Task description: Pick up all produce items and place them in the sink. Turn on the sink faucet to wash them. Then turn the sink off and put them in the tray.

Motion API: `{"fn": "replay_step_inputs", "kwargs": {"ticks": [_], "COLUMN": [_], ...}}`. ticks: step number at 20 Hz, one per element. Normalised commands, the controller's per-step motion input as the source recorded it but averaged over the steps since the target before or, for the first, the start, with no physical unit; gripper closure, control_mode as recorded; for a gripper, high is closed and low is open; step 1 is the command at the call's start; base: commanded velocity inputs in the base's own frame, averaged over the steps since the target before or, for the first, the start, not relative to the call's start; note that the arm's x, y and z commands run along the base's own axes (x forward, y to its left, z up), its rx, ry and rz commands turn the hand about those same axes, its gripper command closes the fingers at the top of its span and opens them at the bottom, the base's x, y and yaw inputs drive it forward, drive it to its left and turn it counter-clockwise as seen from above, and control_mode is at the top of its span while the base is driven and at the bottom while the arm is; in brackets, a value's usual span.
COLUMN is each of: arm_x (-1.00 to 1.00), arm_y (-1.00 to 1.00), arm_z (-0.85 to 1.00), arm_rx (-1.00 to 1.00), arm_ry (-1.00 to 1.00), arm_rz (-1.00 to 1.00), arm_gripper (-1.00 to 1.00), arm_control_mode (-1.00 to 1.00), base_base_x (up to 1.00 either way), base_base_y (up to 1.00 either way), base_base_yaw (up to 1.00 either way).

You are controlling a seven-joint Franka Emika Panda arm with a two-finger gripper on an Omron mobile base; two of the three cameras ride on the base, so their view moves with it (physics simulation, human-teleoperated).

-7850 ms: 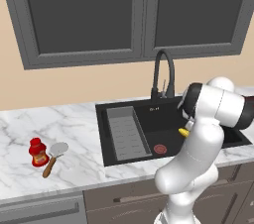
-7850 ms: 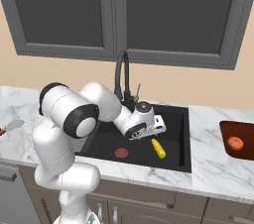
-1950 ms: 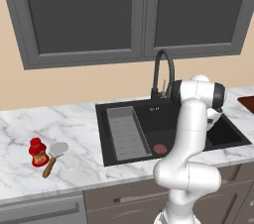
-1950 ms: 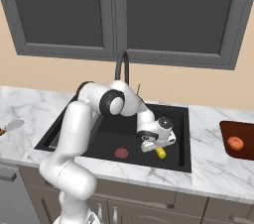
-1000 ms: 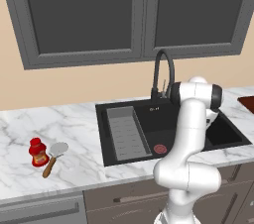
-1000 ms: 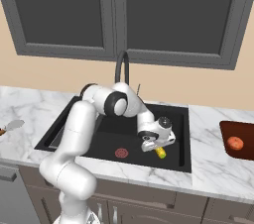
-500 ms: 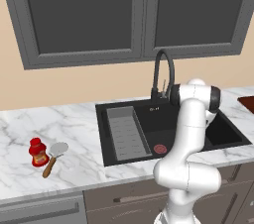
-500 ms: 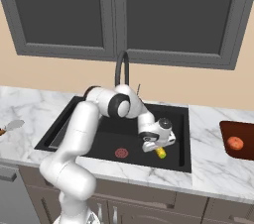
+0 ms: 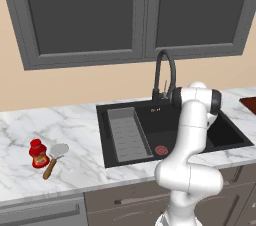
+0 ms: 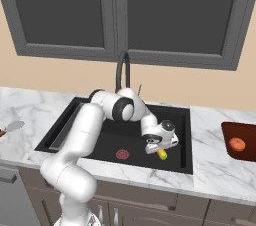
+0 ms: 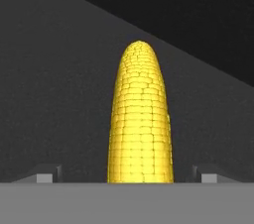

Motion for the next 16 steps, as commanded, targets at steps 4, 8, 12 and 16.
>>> {"fn": "replay_step_inputs", "kwargs": {"ticks": [4, 8, 12, 16], "arm_x": [0.10, 0.10, 0.09, 0.08], "arm_y": [-0.02, 0.00, 0.00, 0.00], "arm_z": [-0.22, -0.21, -0.26, -0.31], "arm_rx": [0.00, 0.00, 0.00, 0.00], "arm_ry": [0.00, 0.00, 0.00, 0.00], "arm_rz": [0.00, 0.00, 0.00, 0.00], "arm_gripper": [-1.00, -1.00, -1.00, 1.00], "arm_control_mode": [-1.00, -1.00, -1.00, -1.00], "base_base_x": [0.00, 0.00, 0.00, 0.00], "base_base_y": [0.00, 0.00, 0.00, 0.00], "base_base_yaw": [0.00, 0.00, 0.00, 0.00]}}
